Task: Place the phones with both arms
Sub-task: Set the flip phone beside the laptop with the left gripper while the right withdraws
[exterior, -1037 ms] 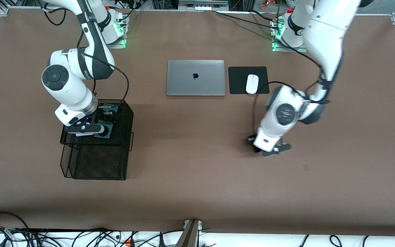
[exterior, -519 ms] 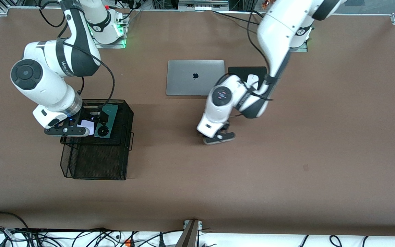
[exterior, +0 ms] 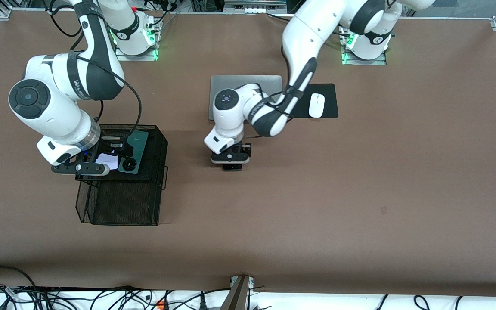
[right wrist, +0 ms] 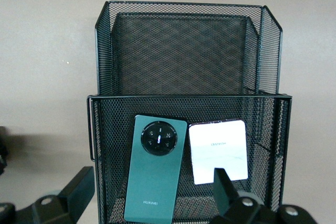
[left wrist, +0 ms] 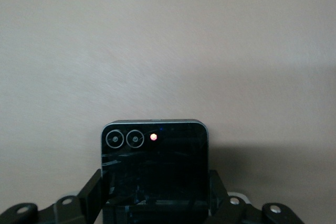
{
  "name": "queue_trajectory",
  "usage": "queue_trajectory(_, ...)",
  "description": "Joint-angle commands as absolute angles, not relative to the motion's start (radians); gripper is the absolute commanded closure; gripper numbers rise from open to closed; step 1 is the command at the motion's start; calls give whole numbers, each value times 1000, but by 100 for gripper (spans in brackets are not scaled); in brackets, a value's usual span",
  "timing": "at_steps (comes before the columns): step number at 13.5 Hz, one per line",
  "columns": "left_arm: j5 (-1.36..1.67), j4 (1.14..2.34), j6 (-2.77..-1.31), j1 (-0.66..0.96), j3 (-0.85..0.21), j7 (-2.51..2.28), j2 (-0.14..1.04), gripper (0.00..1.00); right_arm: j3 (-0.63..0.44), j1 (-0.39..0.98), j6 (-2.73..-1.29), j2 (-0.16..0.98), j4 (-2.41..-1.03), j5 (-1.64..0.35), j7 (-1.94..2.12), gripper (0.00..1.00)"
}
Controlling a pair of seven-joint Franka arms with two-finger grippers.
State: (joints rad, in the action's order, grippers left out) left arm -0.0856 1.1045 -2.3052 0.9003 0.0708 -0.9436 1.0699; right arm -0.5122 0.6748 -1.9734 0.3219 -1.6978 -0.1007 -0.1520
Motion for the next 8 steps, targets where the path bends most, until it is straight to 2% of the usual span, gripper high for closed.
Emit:
queue_trajectory(1,-106,1026,-2284,902,97,-951,1104,36,-508,664,-1939,330,-1667,-115,-137,1)
queue_trajectory(2,-109,1026,-2283,902,109,-950,1100,0,-508,664,-1939,330,-1667,-115,-137,1)
queue_trajectory(5,-101,1038,-2240,856,129,-934,1046,0,-506,664,-1939,330,-1666,-115,-138,1)
queue_trajectory(8,-77,1069,-2055,706,52,-826,936,0,-494,675,-1939,331,-1661,-136,-152,1)
